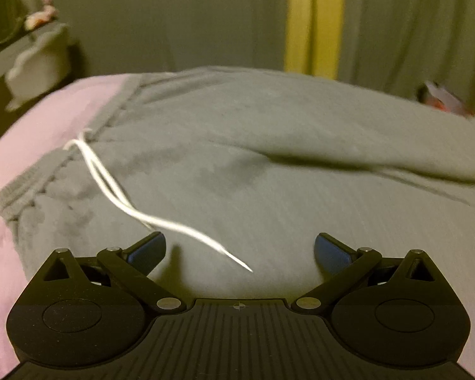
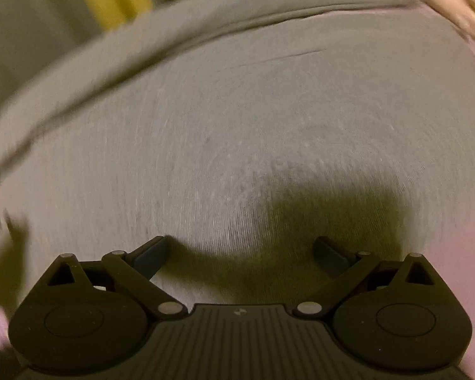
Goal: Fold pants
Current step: 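Move the right gripper to the pant cuff by the plush toys and grasp it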
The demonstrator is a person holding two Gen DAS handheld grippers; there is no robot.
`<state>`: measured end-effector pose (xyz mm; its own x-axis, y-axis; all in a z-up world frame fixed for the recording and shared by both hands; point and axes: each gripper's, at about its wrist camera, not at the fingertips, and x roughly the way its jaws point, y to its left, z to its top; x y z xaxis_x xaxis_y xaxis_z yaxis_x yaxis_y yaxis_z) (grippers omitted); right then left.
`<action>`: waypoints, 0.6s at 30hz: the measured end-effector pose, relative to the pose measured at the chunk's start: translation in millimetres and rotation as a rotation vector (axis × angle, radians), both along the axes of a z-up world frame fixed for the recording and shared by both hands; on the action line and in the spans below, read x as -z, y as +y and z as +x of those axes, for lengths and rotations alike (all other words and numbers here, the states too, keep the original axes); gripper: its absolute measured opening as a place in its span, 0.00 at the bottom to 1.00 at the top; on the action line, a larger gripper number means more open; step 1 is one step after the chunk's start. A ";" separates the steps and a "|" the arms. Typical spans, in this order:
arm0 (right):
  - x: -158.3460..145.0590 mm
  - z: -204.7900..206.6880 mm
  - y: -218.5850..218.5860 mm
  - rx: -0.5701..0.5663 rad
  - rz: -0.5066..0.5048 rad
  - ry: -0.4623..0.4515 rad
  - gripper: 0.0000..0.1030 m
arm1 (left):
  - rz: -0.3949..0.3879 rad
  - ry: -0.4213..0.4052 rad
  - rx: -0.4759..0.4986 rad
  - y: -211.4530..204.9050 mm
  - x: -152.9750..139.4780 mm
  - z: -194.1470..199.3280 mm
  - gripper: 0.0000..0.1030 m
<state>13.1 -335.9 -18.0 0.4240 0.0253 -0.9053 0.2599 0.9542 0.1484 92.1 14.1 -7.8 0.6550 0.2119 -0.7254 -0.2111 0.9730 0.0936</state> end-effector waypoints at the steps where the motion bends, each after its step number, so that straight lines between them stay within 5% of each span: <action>1: -8.9 7.2 -2.2 0.015 -0.029 -0.008 0.96 | 0.046 -0.030 -0.025 4.0 2.3 0.8 1.00; 5: -57.6 47.2 -31.4 0.146 -0.032 -0.205 0.96 | 0.202 -0.054 -0.035 9.6 12.1 6.2 1.00; 9: -86.3 126.4 -57.5 0.235 -0.030 -0.323 0.96 | 0.115 -0.004 -0.036 11.1 24.8 16.4 1.00; 18: -46.8 279.0 -97.9 0.453 0.015 -0.303 0.85 | 0.225 -0.065 -0.012 -3.1 34.6 21.5 1.00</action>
